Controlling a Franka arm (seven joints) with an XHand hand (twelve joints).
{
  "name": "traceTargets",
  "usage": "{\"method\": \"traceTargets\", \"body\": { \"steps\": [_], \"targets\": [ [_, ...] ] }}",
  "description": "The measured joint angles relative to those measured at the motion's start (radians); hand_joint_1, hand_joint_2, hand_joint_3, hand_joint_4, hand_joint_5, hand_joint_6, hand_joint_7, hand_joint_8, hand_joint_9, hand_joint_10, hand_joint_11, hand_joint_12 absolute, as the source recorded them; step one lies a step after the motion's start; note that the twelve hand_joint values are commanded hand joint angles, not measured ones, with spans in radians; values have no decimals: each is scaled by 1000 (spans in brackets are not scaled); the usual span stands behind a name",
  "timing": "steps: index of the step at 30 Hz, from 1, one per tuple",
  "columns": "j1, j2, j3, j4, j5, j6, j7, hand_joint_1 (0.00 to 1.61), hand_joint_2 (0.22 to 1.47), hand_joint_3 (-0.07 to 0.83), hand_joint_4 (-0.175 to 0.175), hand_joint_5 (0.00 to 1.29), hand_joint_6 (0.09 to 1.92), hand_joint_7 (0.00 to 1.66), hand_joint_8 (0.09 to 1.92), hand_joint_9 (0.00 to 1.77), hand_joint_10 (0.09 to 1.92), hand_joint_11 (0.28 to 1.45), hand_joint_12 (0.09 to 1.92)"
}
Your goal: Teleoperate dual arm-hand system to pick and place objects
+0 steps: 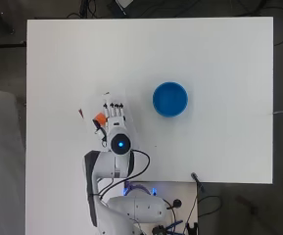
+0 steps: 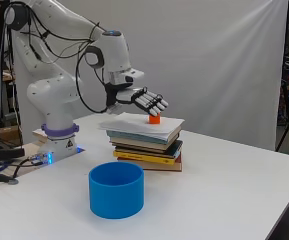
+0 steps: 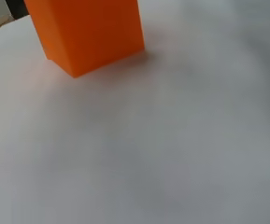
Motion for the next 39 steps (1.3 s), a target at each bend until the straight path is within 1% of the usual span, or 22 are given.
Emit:
{"method": "traceTargets", "body": {
  "steps": [4,7,14,15,16,17,18,19,20,21,22,24,26,28,30,31,33,34,36,37,38,39],
  "targets": [
    [2,29,-14,28,-19,-94,4,491,1014,2,82,345,87,330,87,420,87,485,87],
    [8,48,-26,60,-23,-156,-42,505,1018,3,77,318,87,316,87,394,87,473,87],
    [14,93,-8,87,-32,-200,-76,509,1023,3,57,331,87,340,87,418,87,475,87],
    [14,107,-4,90,-31,-198,-82,534,1039,5,71,419,87,419,87,483,87,493,87],
    [14,122,0,91,-30,-195,-89,827,1082,0,27,596,451,583,436,660,371,604,87],
    [15,137,5,92,-26,-188,-95,1007,1147,4,-53,688,765,670,947,830,985,676,599],
    [16,146,9,91,-18,-178,-107,1009,1189,6,6,725,1025,772,1386,1028,1420,799,1166],
    [17,148,9,85,-6,-165,-128,960,1225,7,74,711,1217,779,1656,1096,1670,844,1529],
    [17,147,2,79,8,-152,-160,1012,1271,8,-5,658,1375,718,1701,1087,1800,826,1726],
    [18,147,-10,74,21,-142,-201,1061,1303,7,-79,615,1474,668,1693,1065,1865,802,1824],
    [18,148,-23,72,28,-139,-250,1091,1323,6,-126,586,1531,635,1678,1032,1895,775,1865],
    [19,147,-40,83,29,-148,-337,1120,1335,1,-164,571,1565,615,1651,993,1916,749,1888],
    [20,142,-47,103,27,-160,-392,1138,1328,-2,-173,573,1495,652,1661,971,1920,738,1882],
    [22,132,-56,132,29,-181,-384,1114,1320,-1,-83,537,1529,710,1546,826,1657,596,1552],
    [22,121,-70,168,30,-205,-328,1118,1305,-1,-68,529,1532,760,1460,800,1435,549,1283],
    [21,119,-76,192,26,-216,-292,1126,1300,-1,-81,528,1518,776,1448,812,1388,551,1232],
    [18,118,-86,247,8,-239,-202,1153,1298,0,-144,517,1463,791,1480,848,1379,559,1251],
    [16,122,-92,278,-6,-257,-153,1157,1302,1,-160,504,1453,787,1502,858,1390,561,1263],
    [11,151,-111,355,-36,-286,-70,1241,1255,-4,-63,531,767,770,1418,875,1441,560,1282],
    [8,170,-121,393,-52,-296,-40,1264,1239,-2,-38,591,473,771,1397,908,1490,574,1324],
    [3,189,-132,429,-74,-304,-8,1277,1230,-1,-26,644,275,772,1389,942,1545,592,1373],
    [-1,206,-146,458,-96,-312,26,1283,1226,0,-21,682,158,773,1390,972,1606,611,1421]
  ]
}}
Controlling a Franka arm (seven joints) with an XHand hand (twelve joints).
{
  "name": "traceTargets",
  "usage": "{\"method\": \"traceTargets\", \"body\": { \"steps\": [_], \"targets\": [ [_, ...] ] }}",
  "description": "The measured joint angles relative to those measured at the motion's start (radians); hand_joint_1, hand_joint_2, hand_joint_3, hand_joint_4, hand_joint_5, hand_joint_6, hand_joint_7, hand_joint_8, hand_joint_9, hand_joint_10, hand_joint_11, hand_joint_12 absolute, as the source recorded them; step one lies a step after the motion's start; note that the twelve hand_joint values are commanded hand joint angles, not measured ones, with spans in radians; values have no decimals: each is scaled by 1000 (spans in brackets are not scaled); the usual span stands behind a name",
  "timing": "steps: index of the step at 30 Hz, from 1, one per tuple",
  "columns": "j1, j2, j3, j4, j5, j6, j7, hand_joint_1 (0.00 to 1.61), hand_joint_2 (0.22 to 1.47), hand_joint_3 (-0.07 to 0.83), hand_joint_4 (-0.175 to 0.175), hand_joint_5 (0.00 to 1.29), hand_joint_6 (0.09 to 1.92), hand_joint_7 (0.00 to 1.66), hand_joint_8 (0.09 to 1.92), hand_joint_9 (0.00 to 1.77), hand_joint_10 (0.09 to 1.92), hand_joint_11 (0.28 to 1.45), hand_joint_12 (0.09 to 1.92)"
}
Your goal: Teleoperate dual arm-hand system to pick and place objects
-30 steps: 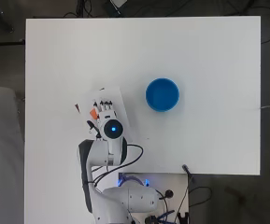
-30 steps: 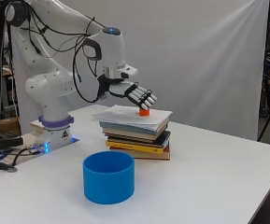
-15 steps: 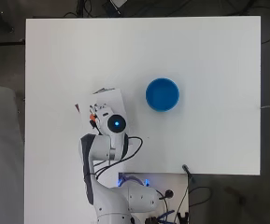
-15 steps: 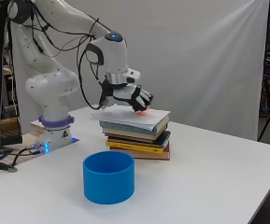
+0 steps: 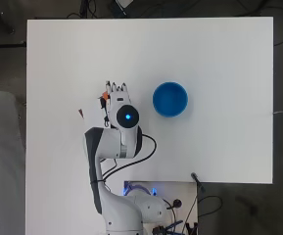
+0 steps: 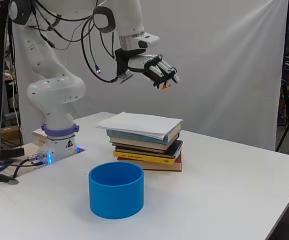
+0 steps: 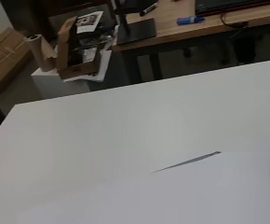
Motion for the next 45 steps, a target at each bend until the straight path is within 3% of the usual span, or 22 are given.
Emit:
{"method": "traceTargets", "body": {
  "steps": [2,4,6,7,9,11,14,19,24,26,27,29,31,32,33,35,39,42,45],
  "targets": [
    [-12,34,-44,36,-43,-7,77,982,1220,0,-10,728,87,787,1507,1017,1717,652,1520],
    [-22,59,-100,49,-77,-6,117,850,1222,1,-8,747,87,792,1596,1039,1780,674,1579],
    [-32,89,-169,58,-105,-2,112,851,1250,4,111,704,929,823,1666,1075,1809,709,1607],
    [-36,109,-203,63,-119,3,100,828,1241,0,80,646,850,824,1694,1080,1827,710,1626],
    [-43,160,-260,69,-141,27,68,786,1214,-1,-4,625,356,819,1705,1079,1834,714,1638],
    [-49,219,-310,65,-156,74,28,780,1190,-2,-29,664,114,823,1707,1090,1830,725,1645],
    [-54,282,-363,55,-150,148,-25,799,1175,-2,-21,727,87,846,1739,1130,1841,757,1662],
    [-58,341,-396,-11,-112,170,-114,805,1169,-2,-37,703,87,849,1752,1142,1841,770,1664],
    [-61,365,-409,-31,-89,198,-153,834,1170,1,-3,753,87,728,1732,1040,1818,715,1613],
    [-63,374,-412,-51,-85,214,-154,1118,1220,9,-17,721,87,713,1561,932,1713,647,1482],
    [-64,379,-414,-67,-84,220,-151,1194,1233,5,-16,712,87,716,1493,873,1477,601,1248],
    [-65,397,-417,-96,-81,230,-143,945,1196,-3,5,693,87,662,937,810,883,610,611],
    [-67,429,-420,-100,-73,244,-140,606,1078,-11,-9,264,87,275,310,396,294,481,176],
    [-68,447,-419,-90,-73,254,-135,426,1011,-13,-6,136,87,143,156,245,148,436,87],
    [-68,462,-414,-77,-80,265,-121,272,976,-10,1,66,87,70,87,166,87,412,87],
    [-68,470,-399,-58,-115,298,-66,113,963,0,18,14,87,29,87,138,87,397,87],
    [-67,443,-362,-61,-176,354,47,41,981,1,58,0,87,73,87,207,87,417,87],
    [-67,415,-348,-61,-175,326,14,87,962,-1,91,163,87,236,87,340,87,441,87],
    [-67,330,-330,-70,-131,270,-51,166,982,2,88,324,87,415,87,512,87,479,87]
  ]
}}
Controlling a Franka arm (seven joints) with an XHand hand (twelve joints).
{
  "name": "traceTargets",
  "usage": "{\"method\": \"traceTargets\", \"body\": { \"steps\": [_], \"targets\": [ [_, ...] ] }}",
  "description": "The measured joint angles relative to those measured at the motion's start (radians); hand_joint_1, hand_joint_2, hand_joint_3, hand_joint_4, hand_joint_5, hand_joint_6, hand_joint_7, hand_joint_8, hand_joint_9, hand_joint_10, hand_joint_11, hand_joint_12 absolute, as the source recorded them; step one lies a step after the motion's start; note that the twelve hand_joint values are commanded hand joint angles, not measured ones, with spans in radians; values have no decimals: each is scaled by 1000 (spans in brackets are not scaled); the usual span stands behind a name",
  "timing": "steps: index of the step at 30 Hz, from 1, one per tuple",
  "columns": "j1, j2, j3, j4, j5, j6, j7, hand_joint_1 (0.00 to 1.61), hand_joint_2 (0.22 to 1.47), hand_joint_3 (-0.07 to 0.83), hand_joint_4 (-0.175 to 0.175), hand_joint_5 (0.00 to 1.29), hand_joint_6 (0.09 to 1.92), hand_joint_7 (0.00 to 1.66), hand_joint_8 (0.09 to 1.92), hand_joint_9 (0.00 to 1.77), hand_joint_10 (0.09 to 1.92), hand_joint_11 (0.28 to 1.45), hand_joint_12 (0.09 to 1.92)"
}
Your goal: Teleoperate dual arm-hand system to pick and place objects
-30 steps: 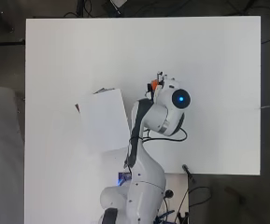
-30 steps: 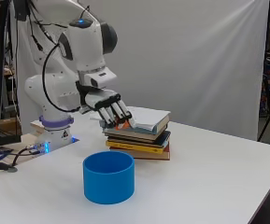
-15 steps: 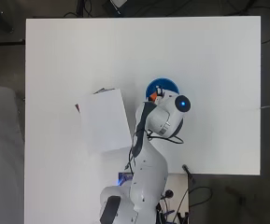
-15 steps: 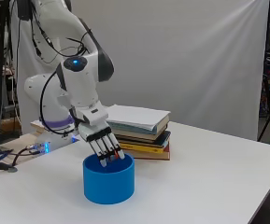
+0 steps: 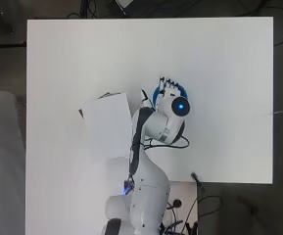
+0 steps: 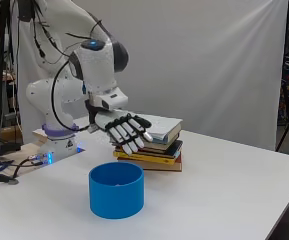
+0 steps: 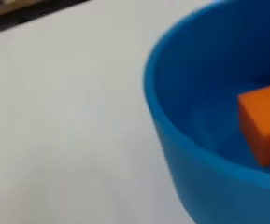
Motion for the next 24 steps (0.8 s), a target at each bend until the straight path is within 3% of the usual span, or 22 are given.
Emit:
{"method": "traceTargets", "body": {
  "steps": [7,12,24],
  "targets": [
    [14,-323,105,18,46,-200,-19,304,1028,5,77,438,87,553,87,648,87,498,87],
    [39,-427,173,55,73,-364,-46,364,1030,1,72,465,87,556,87,647,87,480,87],
    [78,-444,341,120,96,-436,17,341,1023,0,32,475,87,668,87,735,87,500,87]
  ]
}}
